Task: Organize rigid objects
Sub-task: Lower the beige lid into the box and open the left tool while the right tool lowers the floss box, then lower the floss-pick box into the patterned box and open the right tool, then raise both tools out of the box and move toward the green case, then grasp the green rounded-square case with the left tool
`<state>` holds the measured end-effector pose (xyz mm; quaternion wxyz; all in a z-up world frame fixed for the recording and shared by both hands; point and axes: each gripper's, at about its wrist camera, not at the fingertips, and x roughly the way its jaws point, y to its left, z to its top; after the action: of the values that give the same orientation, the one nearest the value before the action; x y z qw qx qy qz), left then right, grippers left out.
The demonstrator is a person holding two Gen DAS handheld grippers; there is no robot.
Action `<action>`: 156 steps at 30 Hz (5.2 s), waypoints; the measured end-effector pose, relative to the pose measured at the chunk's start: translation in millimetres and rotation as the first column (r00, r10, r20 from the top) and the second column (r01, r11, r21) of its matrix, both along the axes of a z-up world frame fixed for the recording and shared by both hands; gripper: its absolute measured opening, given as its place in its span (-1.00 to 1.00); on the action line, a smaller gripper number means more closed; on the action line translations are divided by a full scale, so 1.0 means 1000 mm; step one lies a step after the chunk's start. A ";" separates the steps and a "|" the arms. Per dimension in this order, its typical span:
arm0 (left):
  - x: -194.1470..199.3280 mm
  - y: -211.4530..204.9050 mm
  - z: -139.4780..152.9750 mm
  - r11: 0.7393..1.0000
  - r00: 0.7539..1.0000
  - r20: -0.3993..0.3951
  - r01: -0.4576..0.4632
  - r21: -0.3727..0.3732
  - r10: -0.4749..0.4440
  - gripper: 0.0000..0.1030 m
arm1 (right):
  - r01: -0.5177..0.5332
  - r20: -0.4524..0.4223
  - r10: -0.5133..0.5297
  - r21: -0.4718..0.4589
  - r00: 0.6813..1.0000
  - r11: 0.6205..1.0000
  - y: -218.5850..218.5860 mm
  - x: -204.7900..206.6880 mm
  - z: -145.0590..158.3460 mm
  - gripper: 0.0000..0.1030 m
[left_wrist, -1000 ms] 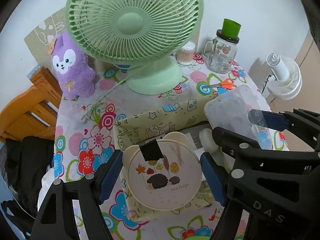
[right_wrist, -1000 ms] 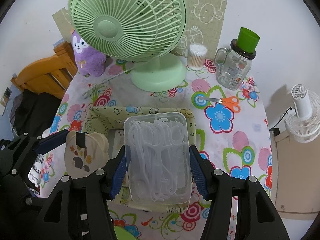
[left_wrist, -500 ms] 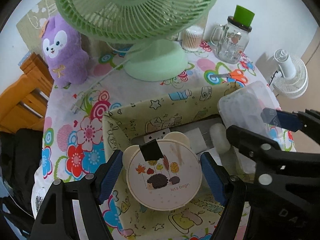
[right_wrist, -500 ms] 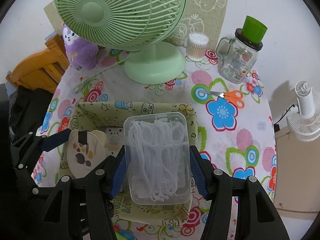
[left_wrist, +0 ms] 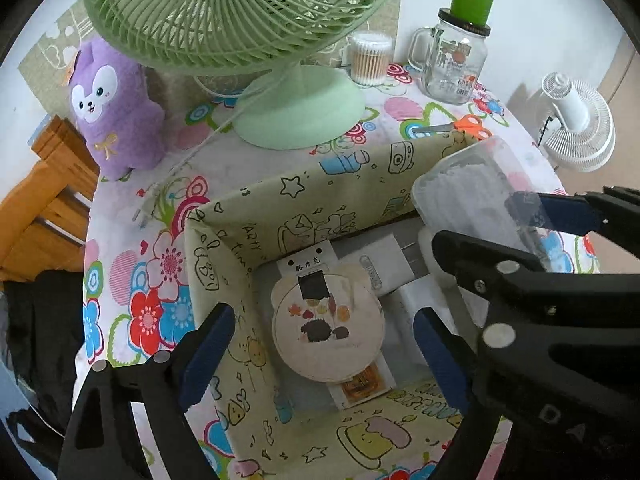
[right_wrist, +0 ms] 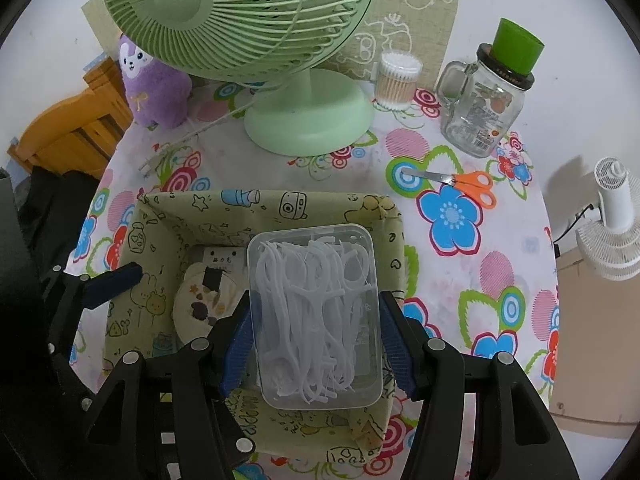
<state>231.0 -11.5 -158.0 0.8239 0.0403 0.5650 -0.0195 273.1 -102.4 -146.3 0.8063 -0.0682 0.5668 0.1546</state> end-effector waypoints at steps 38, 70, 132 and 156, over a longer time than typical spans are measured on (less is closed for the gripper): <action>-0.008 0.007 0.013 0.999 0.999 -0.033 -0.018 0.046 0.019 0.93 | 0.008 -0.030 -0.007 0.011 1.000 1.000 0.011 -0.004 -0.011 0.67; -0.077 -0.013 0.063 0.999 0.997 0.073 0.024 0.033 -0.026 0.93 | 0.051 0.092 -0.056 0.049 0.994 0.997 -0.015 -0.085 0.051 0.67; -0.172 -0.038 -0.029 0.998 0.999 0.010 -0.046 -0.034 0.046 0.93 | -0.086 0.025 0.085 0.039 0.996 0.996 -0.046 -0.175 -0.042 0.67; -0.193 -0.052 -0.079 0.998 0.997 -0.049 -0.056 -0.029 0.054 0.94 | -0.095 -0.041 0.097 0.041 0.994 0.995 -0.069 -0.184 -0.093 0.67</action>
<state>38.2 -63.2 -236.8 0.8107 0.0119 0.5853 -0.0062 89.5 -171.7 -238.9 0.7869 -0.0763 0.5768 0.2057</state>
